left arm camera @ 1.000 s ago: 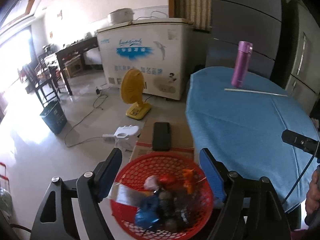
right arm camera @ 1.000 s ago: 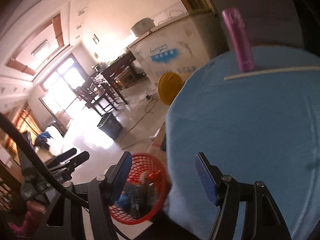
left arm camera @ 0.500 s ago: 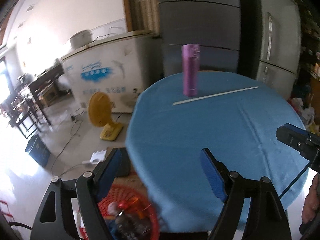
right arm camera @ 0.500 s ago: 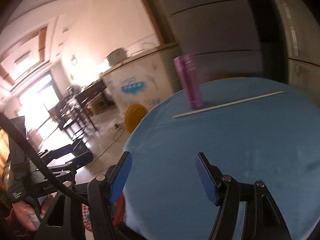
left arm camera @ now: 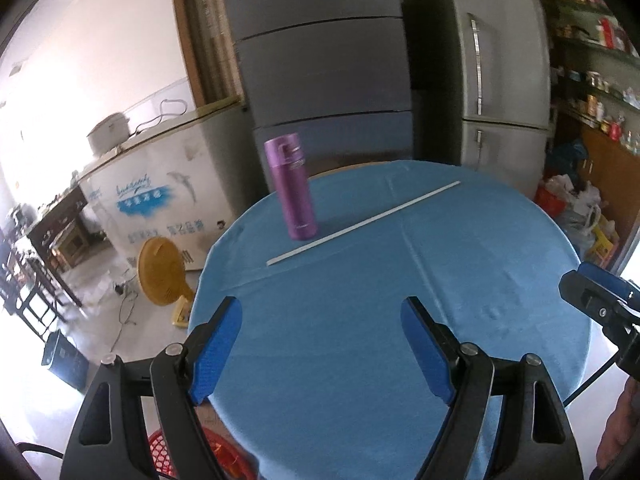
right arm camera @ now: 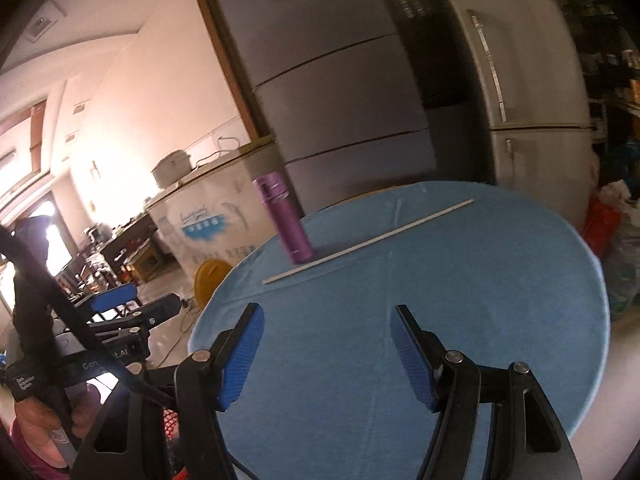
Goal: Collect trash
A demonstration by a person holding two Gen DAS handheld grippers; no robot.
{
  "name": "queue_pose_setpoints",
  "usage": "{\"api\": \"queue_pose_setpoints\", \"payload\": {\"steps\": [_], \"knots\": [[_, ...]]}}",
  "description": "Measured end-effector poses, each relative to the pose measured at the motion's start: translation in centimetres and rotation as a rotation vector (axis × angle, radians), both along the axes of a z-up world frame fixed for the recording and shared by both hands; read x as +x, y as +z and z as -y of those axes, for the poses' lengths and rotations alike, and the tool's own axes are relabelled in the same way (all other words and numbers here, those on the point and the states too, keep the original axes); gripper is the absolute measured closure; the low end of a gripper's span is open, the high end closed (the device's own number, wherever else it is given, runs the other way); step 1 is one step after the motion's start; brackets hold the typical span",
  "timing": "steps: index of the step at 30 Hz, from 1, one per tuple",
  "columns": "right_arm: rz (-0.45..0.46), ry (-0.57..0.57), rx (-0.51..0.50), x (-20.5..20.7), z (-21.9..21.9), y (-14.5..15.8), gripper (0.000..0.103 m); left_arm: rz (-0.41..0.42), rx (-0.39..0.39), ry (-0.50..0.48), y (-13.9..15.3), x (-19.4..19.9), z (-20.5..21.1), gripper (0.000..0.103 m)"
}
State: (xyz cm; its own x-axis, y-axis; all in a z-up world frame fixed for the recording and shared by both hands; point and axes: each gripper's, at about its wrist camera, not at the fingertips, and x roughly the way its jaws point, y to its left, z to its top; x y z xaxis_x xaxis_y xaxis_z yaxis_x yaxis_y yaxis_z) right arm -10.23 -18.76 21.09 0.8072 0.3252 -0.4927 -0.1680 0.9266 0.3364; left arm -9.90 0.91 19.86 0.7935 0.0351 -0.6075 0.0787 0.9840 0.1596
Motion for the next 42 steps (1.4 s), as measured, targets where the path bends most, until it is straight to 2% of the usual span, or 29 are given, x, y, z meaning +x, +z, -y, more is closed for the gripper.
{"api": "queue_pose_setpoints", "payload": {"steps": [10,15,23,42], "knots": [[0.002,-0.103,-0.052,-0.8,2.5,1.0,0.033,0.036,0.045,-0.029,1.6,-0.1,3.2,0.021],[-0.010,-0.131,-0.046,-0.8,3.6,1.2,0.033,0.047,0.058,-0.035,2.0,-0.4,3.9,0.021],[-0.010,-0.139,-0.081,-1.3,3.5,1.5,0.033,0.062,0.055,-0.033,2.8,-0.4,4.3,0.021],[-0.026,-0.144,-0.081,-1.5,3.7,1.3,0.033,0.048,0.050,-0.045,2.7,-0.4,4.5,0.021]]}}
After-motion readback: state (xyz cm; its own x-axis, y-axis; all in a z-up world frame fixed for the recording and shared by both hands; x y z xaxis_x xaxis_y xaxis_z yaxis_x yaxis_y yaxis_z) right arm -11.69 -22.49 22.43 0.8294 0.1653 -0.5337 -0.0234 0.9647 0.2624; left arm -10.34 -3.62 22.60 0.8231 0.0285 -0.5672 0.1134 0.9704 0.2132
